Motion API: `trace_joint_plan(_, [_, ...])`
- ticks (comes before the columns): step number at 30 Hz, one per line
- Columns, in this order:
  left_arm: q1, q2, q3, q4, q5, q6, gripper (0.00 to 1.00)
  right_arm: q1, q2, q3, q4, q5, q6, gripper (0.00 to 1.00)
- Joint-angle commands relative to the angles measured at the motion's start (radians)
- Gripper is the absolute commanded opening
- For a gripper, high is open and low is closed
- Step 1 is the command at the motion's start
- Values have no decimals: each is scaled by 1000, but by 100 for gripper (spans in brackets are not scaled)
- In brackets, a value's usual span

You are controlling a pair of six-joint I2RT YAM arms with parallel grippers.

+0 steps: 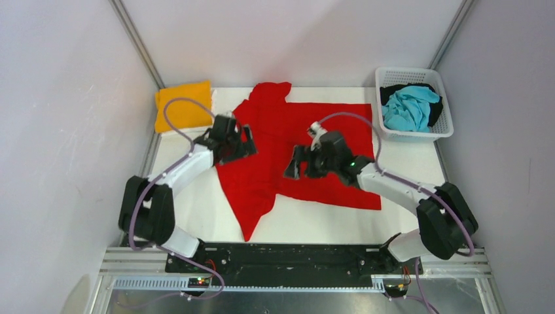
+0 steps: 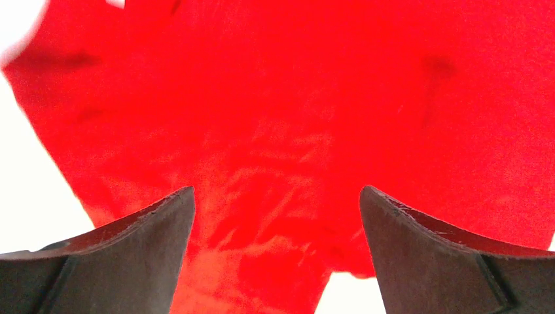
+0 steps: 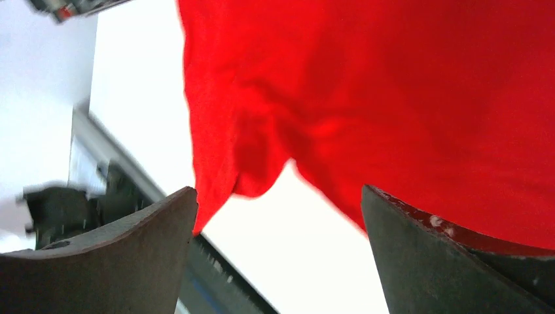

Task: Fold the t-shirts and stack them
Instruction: Flatten out the tshirt

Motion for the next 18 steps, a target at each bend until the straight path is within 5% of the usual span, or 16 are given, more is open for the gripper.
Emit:
trace_joint_plan(1, [-21, -149, -267, 123, 95, -109, 100, 146, 46, -57, 246, -169, 105, 99])
trace_joint_plan(6, [-34, -238, -479, 290, 175, -169, 100, 302, 155, -58, 422, -152, 152, 99])
trace_joint_plan(18, [-33, -199, -565, 394, 187, -194, 100, 347, 342, -30, 485, -66, 203, 99])
